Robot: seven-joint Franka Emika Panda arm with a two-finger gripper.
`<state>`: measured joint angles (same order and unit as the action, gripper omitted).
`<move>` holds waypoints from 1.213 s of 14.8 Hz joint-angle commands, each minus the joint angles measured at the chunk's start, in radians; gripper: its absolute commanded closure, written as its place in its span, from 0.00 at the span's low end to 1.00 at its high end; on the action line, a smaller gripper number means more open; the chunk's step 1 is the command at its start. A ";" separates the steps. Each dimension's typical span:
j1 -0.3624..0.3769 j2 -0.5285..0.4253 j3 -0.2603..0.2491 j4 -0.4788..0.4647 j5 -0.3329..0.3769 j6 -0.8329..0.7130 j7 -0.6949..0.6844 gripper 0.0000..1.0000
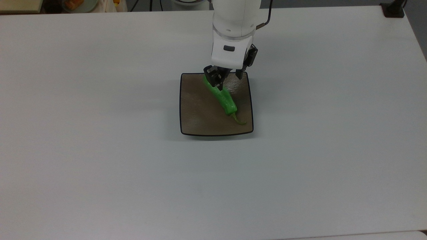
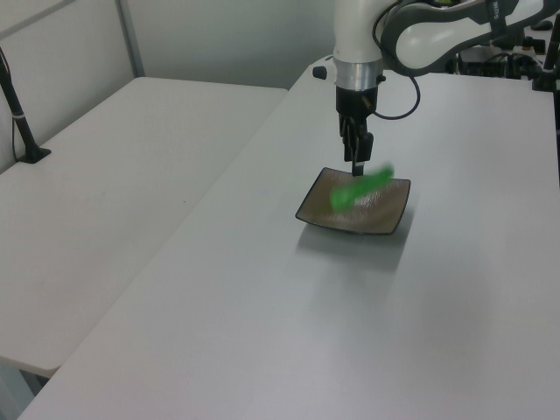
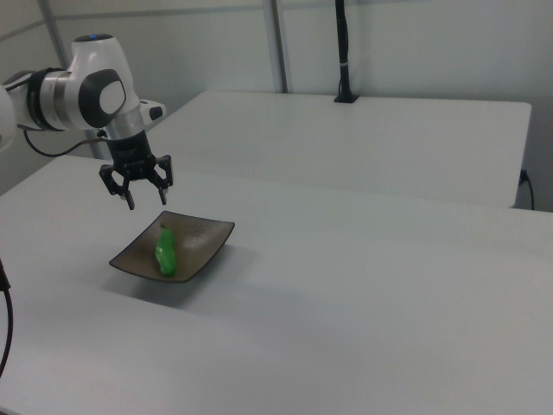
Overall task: Chili peppers are placed on a ceramic plate
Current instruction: 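Open the gripper to release the pepper onto the plate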
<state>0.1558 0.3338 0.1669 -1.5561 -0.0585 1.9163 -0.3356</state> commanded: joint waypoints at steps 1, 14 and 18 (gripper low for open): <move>0.004 -0.042 -0.009 -0.041 0.020 -0.006 -0.013 0.00; -0.001 -0.241 -0.128 -0.105 0.034 -0.203 0.385 0.00; -0.036 -0.347 -0.190 -0.173 0.120 -0.197 0.385 0.00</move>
<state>0.1472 0.1021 0.0155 -1.6268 -0.0039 1.7054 0.0325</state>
